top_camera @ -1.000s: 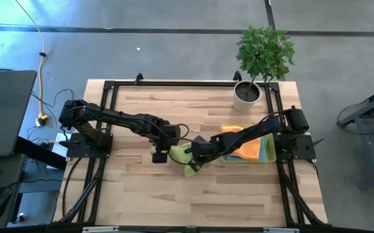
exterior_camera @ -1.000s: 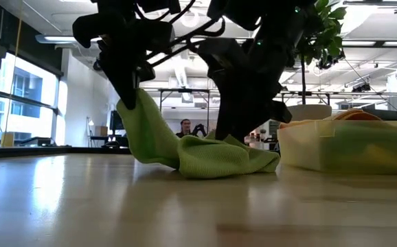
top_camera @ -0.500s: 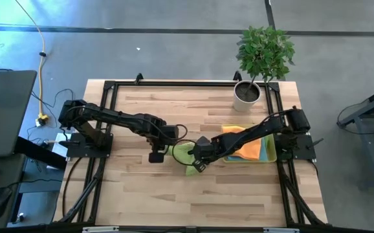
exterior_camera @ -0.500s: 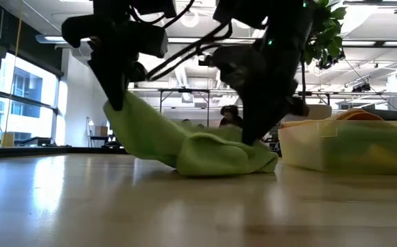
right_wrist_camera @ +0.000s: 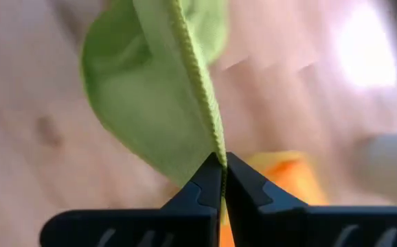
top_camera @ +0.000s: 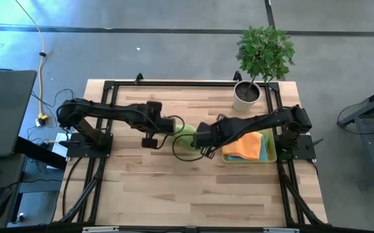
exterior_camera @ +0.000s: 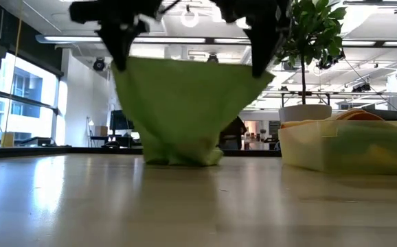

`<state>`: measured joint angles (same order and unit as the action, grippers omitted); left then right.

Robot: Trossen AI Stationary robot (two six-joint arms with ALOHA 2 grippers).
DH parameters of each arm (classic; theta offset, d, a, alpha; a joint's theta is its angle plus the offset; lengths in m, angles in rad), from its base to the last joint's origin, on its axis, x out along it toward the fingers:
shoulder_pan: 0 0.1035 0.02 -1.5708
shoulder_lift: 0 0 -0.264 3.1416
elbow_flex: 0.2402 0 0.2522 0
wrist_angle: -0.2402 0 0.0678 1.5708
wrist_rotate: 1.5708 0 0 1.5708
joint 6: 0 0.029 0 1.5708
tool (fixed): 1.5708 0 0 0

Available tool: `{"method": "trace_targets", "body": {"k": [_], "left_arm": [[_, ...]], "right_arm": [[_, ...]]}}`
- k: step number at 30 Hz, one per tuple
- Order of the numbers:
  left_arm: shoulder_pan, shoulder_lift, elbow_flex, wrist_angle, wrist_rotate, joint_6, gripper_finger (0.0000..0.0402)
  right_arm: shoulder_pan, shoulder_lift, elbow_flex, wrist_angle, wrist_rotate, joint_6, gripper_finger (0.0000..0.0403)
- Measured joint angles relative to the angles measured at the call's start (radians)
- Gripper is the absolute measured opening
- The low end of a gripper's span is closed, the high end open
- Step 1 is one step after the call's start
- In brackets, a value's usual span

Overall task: Fold microfiber towels
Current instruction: Fold the green microfiber cloth

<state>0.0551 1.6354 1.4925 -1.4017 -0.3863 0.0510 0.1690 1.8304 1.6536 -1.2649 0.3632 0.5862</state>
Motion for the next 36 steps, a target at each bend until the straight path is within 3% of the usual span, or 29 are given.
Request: {"method": "trace_targets", "body": {"k": [6,12,15,21,24,27,31,36], "left_arm": [[0.001,0.000,0.172,-0.076,-0.206,0.070,0.0000],[0.002,0.000,0.299,-0.099,-0.271,0.100,0.0000],[-0.004,0.000,0.329,-0.100,-0.213,0.085,0.0000],[-0.059,0.000,0.333,-0.143,0.049,0.084,0.0000],[-0.084,0.000,0.333,-0.143,0.062,0.157,0.0000],[-0.089,0.000,0.333,-0.143,-0.076,0.230,0.0000],[-0.053,0.000,0.333,-0.143,-0.333,0.266,0.0000],[0.025,0.001,0.333,-0.143,-0.555,0.267,0.0000]], "right_arm": [[-0.022,0.000,0.148,-0.186,0.158,-0.072,0.0000],[-0.034,0.000,0.246,-0.298,0.247,-0.155,0.0000],[-0.034,0.000,0.270,-0.263,0.223,-0.213,0.0000],[-0.011,0.000,0.284,-0.255,0.145,-0.324,0.0000],[-0.009,0.001,0.284,-0.257,0.121,-0.419,0.0000],[-0.019,0.001,0.284,-0.256,0.180,-0.469,0.0000],[-0.051,0.001,0.284,-0.257,0.375,-0.489,0.0000],[-0.103,0.001,0.284,-0.244,0.556,-0.564,0.0000]]}}
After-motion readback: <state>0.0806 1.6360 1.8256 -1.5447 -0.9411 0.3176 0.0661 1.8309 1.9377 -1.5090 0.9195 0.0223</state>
